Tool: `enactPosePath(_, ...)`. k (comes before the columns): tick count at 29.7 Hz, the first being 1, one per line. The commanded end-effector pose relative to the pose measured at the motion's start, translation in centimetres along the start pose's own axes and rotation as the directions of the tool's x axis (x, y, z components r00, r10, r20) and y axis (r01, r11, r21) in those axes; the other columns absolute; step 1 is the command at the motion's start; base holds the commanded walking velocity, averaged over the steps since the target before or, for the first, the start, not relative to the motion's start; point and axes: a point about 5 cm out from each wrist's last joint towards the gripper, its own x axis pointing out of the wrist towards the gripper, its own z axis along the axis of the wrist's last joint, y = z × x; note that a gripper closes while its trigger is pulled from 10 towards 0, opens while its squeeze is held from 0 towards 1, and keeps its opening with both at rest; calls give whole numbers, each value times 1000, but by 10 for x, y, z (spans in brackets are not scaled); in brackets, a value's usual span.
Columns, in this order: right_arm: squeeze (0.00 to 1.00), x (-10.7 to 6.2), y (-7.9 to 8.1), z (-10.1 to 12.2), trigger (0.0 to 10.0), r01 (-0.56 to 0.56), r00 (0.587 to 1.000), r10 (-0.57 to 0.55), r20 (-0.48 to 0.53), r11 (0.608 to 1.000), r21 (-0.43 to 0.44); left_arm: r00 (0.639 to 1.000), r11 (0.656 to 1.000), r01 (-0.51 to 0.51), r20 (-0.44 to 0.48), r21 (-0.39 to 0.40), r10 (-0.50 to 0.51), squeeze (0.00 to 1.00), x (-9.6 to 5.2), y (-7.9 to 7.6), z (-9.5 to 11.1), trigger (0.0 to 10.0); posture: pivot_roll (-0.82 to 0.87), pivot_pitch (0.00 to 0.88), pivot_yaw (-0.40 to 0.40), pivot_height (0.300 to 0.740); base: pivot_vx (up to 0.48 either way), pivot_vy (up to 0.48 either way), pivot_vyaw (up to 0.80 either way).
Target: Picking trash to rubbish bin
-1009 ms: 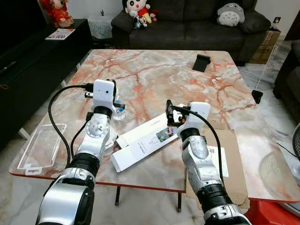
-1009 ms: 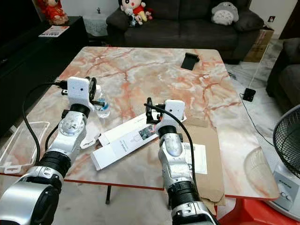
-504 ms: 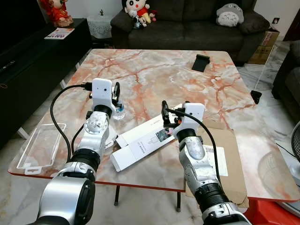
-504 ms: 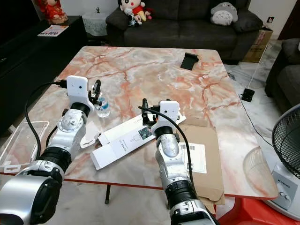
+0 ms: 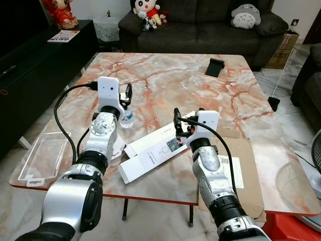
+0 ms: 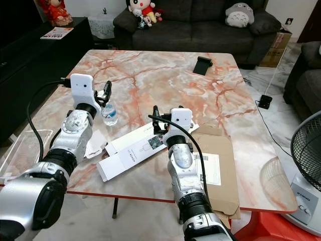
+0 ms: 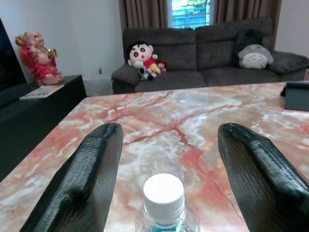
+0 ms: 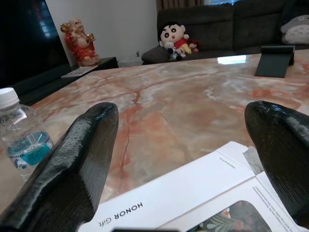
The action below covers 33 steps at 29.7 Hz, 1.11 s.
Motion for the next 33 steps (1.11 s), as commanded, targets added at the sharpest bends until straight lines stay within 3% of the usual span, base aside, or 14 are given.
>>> enactPosePath(1,0,4,5,5,10000,-27,999,27,18,1000,-16,1000,1000,-13,-17,25,14,1000,4,4,4,10000,-69,0,12,740,0,0,0)
enactPosePath(3,0,4,5,5,10000,-27,999,27,18,1000,-16,999,1000,-21,-37,22,22,1000,5,4,3,10000,-72,0,13,740,0,0,0)
enactPosePath(4,0,3,5,5,10000,-26,999,26,19,1000,-16,998,999,-25,-50,24,26,878,5,5,2,10000,-75,0,14,740,0,0,0)
enactPosePath(5,0,4,4,5,10000,-24,1000,24,20,1000,-16,998,999,-27,-58,31,29,180,6,5,2,10000,-75,0,14,740,0,0,0)
enactPosePath(6,0,3,3,5,10000,-18,1000,18,21,1000,-16,997,999,-22,-69,39,25,0,6,4,1,10000,-78,0,15,740,0,0,0)
enactPosePath(24,0,-4,-7,4,10000,14,1000,-14,24,1000,-24,990,998,-39,-132,57,46,0,16,-1,9,10000,-109,0,-2,740,0,0,0)
enactPosePath(33,0,-17,-6,3,10000,15,999,-15,31,1000,-2,987,995,-62,-141,81,73,0,17,4,10,10000,-125,70,-20,740,0,0,0)
